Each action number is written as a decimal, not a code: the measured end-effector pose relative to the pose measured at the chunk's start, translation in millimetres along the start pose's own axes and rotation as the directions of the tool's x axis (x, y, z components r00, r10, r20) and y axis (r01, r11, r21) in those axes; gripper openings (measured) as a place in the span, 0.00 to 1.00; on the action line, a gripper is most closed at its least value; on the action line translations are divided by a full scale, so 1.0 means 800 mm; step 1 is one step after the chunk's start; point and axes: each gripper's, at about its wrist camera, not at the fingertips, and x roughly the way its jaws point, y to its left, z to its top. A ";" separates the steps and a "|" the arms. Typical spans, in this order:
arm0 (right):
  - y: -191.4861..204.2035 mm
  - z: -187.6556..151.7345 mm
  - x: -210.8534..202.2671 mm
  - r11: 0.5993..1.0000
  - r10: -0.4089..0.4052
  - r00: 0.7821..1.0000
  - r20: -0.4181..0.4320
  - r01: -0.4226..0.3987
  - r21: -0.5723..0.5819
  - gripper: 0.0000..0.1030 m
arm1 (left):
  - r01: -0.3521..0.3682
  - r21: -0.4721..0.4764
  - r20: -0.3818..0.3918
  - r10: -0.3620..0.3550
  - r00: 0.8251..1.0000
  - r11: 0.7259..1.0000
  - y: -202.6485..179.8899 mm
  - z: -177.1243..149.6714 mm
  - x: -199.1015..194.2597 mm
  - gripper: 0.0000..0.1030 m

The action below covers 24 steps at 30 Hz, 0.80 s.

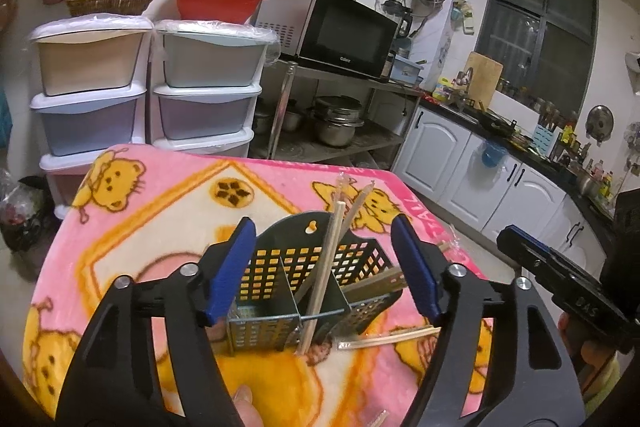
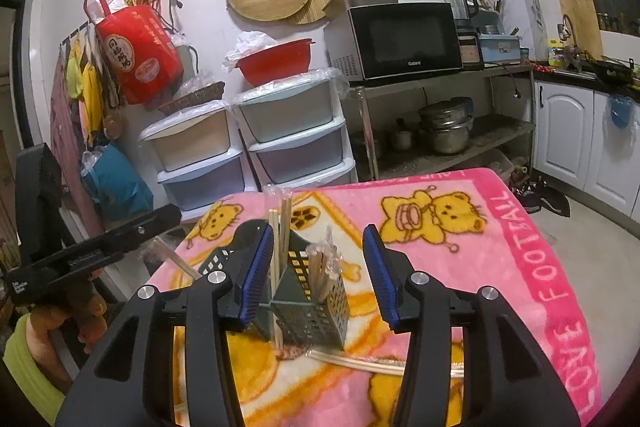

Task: Organize utensils
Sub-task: 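Open the left tool and withdraw it while the right tool opens and withdraws, then lower both tools toward the remaining wrapped chopstick pairs on the blanket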

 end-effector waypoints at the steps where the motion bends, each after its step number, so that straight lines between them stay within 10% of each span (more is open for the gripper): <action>1: 0.000 -0.001 -0.001 1.000 0.000 1.000 -0.003 0.000 -0.001 0.43 | 0.003 0.000 0.000 -0.003 1.000 1.000 -0.002 -0.001 -0.003 0.66; 12: -0.003 -0.016 -0.019 1.000 -0.007 1.000 -0.020 0.007 -0.001 0.47 | 0.036 0.011 -0.013 -0.036 0.999 0.999 -0.014 -0.016 -0.026 0.88; 24: -0.007 -0.045 -0.026 1.000 -0.011 0.996 -0.083 0.011 -0.002 0.48 | 0.036 0.017 -0.067 -0.035 0.997 0.999 -0.011 -0.039 -0.038 0.90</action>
